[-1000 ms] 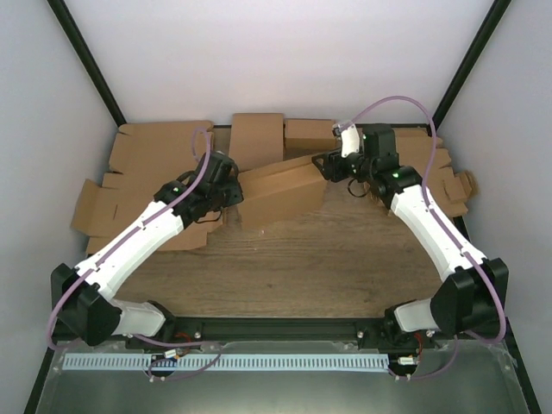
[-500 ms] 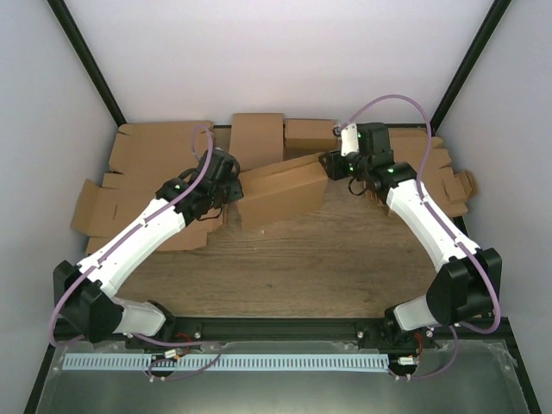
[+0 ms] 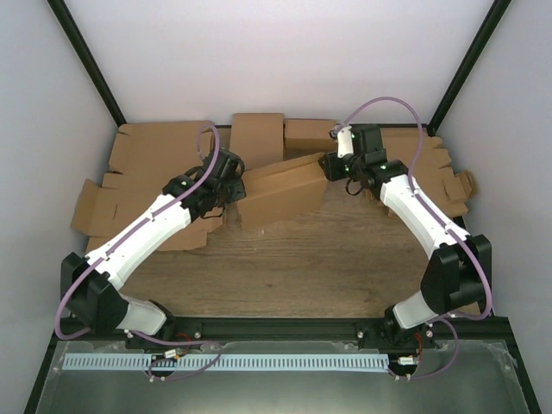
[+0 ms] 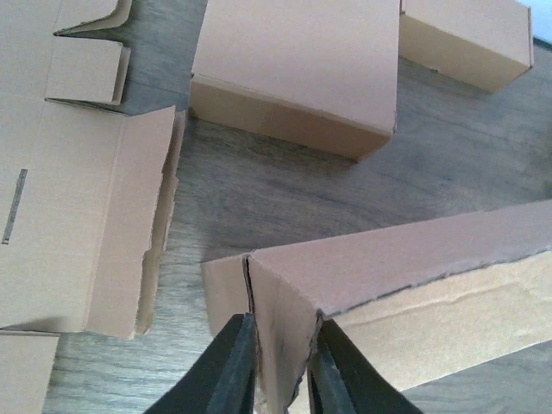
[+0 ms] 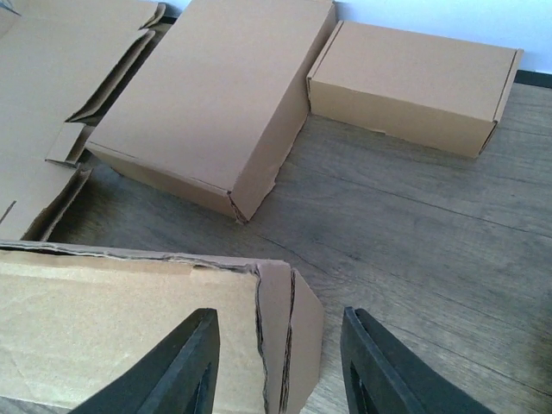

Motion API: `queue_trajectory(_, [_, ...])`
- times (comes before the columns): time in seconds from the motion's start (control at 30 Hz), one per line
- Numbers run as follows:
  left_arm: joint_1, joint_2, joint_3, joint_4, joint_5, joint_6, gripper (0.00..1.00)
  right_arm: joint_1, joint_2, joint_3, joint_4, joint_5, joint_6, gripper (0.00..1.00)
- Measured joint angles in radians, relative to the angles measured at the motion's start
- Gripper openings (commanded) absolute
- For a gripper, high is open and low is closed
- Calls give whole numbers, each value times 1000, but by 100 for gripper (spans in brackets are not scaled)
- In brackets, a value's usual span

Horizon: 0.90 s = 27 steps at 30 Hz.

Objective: Fold the paper box

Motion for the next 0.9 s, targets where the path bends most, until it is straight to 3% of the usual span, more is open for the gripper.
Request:
queue_trajectory(0.27, [0,7,22,-7,-14,4,17,0,11,3,8,0,-5,33])
queue_trajectory(0.47, [0,9,37,-12,-19,8,7,0,23,15,11,-3,-14,26])
queue_trajectory(0.67, [0,11,40,-18,-26,19,4,0,32,24,13,-12,-16,1])
queue_trajectory(0.9, [-1,12,40,-16,-26,20,4,1,36,30,8,-19,-23,1])
